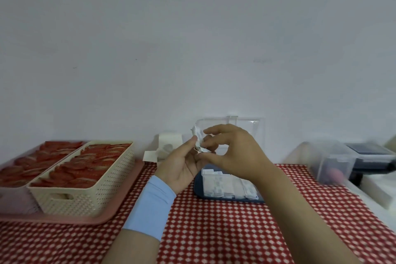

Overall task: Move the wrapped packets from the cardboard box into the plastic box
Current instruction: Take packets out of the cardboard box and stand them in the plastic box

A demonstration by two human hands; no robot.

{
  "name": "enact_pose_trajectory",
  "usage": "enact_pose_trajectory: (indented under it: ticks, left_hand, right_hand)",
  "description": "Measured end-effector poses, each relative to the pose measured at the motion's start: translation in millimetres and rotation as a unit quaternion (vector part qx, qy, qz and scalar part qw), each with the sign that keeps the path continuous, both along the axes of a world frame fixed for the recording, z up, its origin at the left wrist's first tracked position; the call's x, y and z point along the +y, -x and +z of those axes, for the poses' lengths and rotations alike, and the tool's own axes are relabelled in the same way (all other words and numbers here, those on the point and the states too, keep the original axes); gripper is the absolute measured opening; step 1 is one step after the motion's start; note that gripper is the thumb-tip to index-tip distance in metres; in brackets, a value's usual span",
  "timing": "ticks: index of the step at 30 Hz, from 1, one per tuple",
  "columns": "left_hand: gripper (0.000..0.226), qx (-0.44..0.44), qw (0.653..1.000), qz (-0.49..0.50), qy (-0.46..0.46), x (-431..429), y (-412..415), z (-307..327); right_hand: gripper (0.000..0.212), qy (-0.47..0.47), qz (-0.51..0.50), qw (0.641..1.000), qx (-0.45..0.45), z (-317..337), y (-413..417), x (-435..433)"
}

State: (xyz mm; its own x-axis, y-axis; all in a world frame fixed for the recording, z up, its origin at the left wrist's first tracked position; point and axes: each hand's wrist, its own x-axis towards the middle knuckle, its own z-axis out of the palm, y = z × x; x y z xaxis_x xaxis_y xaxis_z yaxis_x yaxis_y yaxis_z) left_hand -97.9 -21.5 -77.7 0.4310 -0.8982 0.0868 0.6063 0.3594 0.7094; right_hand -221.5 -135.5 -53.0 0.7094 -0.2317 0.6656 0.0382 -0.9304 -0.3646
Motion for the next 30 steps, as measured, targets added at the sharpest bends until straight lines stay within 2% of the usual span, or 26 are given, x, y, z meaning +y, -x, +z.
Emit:
enact_pose_trajectory:
  ticks: [4,8,12,15,18,20,22,25,30]
  left_hand:
    - [0.031,0.019,1.000,0.003,-0.009,1.7,15.9,4.3]
    - [0.035,0.016,1.000,-0.011,-0.009,1.9,27.9,9.6]
    - [0.036,0.007,1.000,-0.011,-0.013,2.1,31.4,6.5]
    - [0.036,-0.031,0.999,-0.017,-0.033,4.2,32.4,4.3]
    - [0.033,-0.045,0.996,-0.044,-0.056,7.5,34.1,4.4]
    - [0.037,-0.064,0.993,-0.077,-0.066,9.3,35.0,5.9]
    - [0.037,-0.081,0.988,-0.103,-0.077,8.5,34.9,7.4]
    - [0.037,-0.108,0.982,-0.122,-0.092,4.9,36.4,9.2]
    - [0.028,-0.182,0.968,-0.113,-0.134,-9.3,40.9,14.2]
  right_hand:
    - [0.032,0.001,0.000,1.000,0.011,2.8,14.2,3.4]
    - [0.023,0.002,0.005,1.000,-0.010,4.4,18.6,6.3]
    - [0.027,0.002,0.000,1.000,0.015,3.8,25.1,6.9]
    - [0.026,-0.131,0.032,0.989,0.060,11.4,27.0,3.7]
    - [0.009,-0.224,0.034,0.971,0.071,24.2,26.7,-11.1]
    - [0.031,-0.252,0.067,0.957,0.130,34.0,30.3,-18.5]
    - [0.038,-0.229,0.071,0.953,0.183,41.8,34.0,-24.4]
    - [0.015,-0.209,0.071,0.951,0.218,50.8,38.6,-34.6]
    - [0.012,-0.185,0.057,0.944,0.267,53.1,45.6,-50.7]
